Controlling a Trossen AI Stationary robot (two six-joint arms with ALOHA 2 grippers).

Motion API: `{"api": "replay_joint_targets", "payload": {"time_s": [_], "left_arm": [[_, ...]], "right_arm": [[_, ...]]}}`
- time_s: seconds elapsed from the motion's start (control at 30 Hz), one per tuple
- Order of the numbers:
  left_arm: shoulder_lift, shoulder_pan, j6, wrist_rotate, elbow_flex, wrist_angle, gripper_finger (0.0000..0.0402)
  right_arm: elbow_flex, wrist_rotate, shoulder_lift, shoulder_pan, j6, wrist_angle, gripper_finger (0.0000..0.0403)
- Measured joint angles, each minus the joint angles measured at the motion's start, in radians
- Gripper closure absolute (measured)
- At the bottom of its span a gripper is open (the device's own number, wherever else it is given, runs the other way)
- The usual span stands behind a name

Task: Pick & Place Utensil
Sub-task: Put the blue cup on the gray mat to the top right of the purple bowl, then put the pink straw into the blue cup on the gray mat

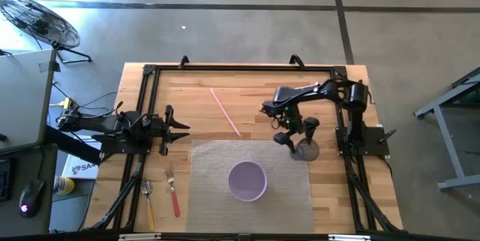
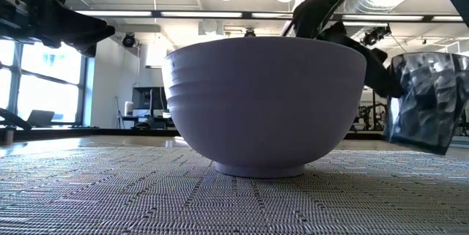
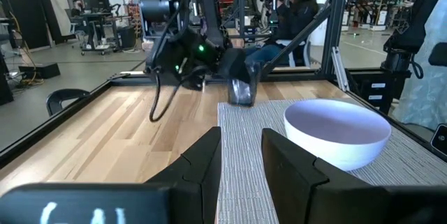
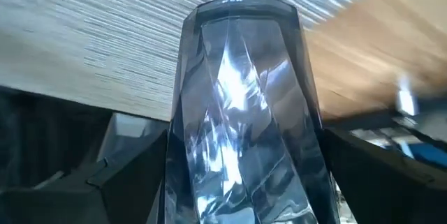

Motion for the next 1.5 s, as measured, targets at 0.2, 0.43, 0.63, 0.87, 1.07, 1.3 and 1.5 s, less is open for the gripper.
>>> {"api": "replay_joint_targets", "payload": {"time_s": [0.2, 0.43, 0.63, 0.87, 1.07, 1.3, 1.5], "left_arm": [[0.0, 0.0, 0.0, 0.0, 0.0, 0.0, 0.03], [0.0, 0.0, 0.0, 0.0, 0.0, 0.0, 0.03], [0.0, 0.0, 0.0, 0.0, 0.0, 0.0, 0.03], [0.0, 0.0, 0.0, 0.0, 0.0, 0.0, 0.03], [0.0, 0.0, 0.0, 0.0, 0.0, 0.0, 0.03], [0.0, 0.0, 0.0, 0.0, 0.0, 0.0, 0.03], [0.0, 0.0, 0.0, 0.0, 0.0, 0.0, 0.03]], "right_arm": [[0.001, -0.072, 0.004, 0.006, -0.007, 0.088, 0.0041], [0.001, -0.055, 0.003, 0.006, -0.011, 0.157, 0.0023], [0.001, -0.049, 0.004, 0.006, 0.013, 0.196, 0.0007], [0.045, -0.018, 0.004, 0.006, 0.003, 0.192, 0.0006], [0.212, 0.095, 0.004, -0.007, -0.036, 0.178, 0.0006], [0.425, 0.524, 0.004, 0.015, -0.082, 0.333, 0.0006], [0.419, 0.685, 0.004, 0.056, -0.064, 0.656, 0.001]]}}
